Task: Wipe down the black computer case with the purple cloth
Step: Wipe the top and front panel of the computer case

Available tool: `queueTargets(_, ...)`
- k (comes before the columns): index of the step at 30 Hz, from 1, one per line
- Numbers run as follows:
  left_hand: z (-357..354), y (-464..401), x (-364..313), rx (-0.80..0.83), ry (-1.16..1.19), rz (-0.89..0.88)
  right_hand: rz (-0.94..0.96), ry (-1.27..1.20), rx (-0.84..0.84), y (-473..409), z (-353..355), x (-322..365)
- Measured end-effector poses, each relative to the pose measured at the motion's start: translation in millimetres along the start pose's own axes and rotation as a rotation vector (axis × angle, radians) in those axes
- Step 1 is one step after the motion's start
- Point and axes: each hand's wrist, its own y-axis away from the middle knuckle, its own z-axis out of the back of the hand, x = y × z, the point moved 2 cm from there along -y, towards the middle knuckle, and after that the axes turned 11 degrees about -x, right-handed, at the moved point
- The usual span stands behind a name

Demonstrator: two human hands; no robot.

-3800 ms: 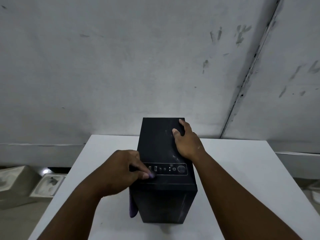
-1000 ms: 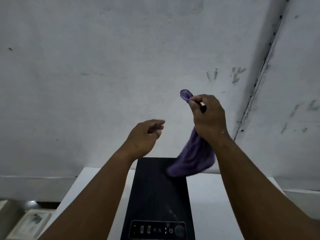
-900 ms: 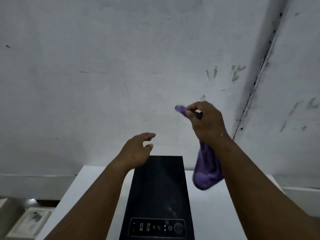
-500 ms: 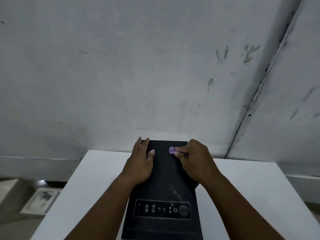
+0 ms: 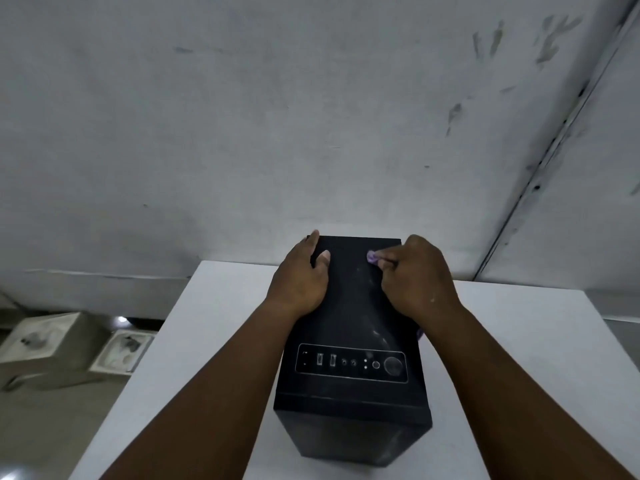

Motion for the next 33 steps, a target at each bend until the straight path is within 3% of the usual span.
queueTargets(10, 2, 2, -3, -0.012, 0.045, 0.039, -0.087, 0.012, 0.004, -38, 0, -5)
queueTargets(20, 1, -1, -2, -0.039, 0.054, 0.08, -0.008, -0.018, 0.074, 20, 18, -1)
queueTargets(28, 0, -3, 0, -0.041, 0.058, 0.09, -0.053, 0.052, 0.012, -31, -3, -9)
queueTargets(33, -1, -3, 2, -0.057, 0.096, 0.11, -0.052, 0.005, 0.009, -10, 6, -5)
